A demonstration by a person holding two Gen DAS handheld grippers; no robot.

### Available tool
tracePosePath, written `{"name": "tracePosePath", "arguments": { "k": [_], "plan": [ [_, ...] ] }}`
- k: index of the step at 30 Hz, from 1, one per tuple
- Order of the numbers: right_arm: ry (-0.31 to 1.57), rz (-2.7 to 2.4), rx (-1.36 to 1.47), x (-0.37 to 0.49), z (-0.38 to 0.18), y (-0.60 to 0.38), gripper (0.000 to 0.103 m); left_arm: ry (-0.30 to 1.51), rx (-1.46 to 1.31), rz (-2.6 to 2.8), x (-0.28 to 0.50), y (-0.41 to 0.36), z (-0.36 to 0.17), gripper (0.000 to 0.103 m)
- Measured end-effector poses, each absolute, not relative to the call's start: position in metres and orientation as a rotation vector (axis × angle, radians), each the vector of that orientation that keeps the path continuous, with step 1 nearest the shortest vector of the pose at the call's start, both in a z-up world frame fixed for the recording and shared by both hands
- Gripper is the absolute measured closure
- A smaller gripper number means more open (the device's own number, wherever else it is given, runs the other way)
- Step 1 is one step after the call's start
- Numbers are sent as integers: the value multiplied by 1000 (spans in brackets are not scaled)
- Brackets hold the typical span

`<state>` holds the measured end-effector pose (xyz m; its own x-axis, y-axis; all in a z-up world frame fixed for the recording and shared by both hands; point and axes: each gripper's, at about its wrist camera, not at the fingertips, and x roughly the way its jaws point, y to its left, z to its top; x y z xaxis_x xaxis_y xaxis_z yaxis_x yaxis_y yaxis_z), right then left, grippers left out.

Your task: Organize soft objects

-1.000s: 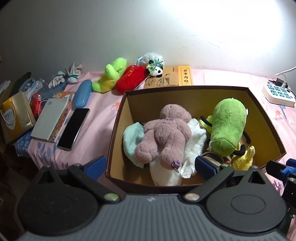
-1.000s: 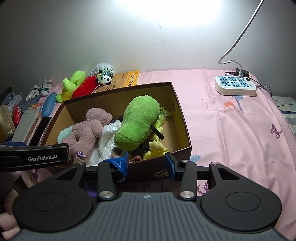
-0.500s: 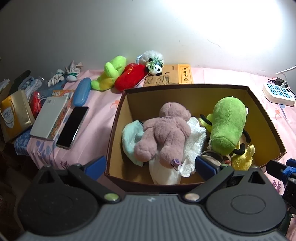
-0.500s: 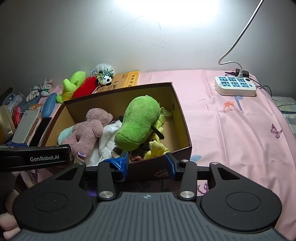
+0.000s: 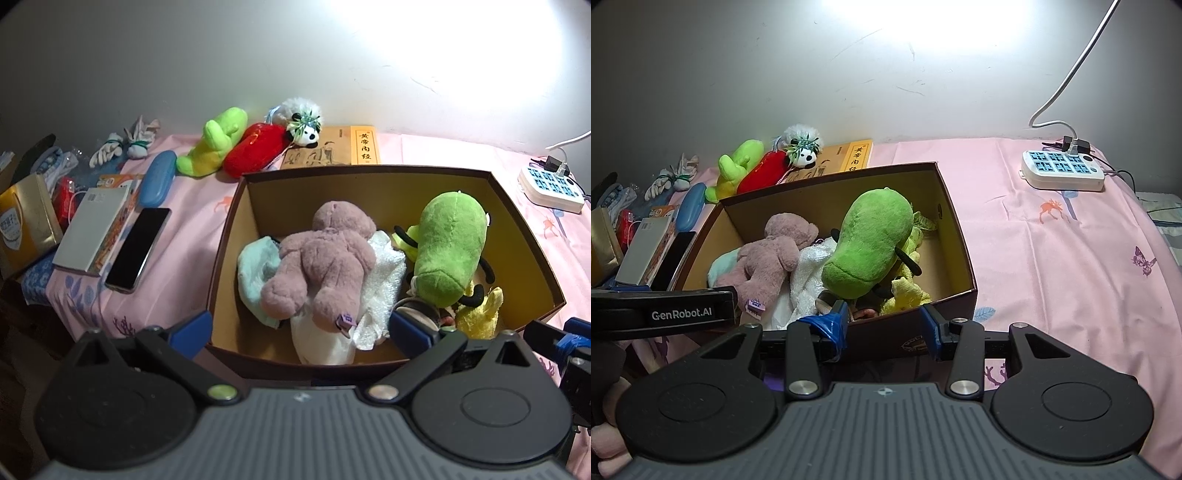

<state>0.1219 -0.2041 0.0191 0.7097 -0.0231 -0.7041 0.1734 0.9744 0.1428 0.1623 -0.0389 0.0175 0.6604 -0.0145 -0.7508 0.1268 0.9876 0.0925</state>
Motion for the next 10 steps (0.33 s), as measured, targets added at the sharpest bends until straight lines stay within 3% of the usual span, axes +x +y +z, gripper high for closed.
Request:
{"name": "tracePosePath", "arguments": {
  "k": [10],
  "plan": [
    [763, -109, 212, 121, 18, -203, 76, 791, 109, -121, 157, -36, 24, 2]
  ]
}}
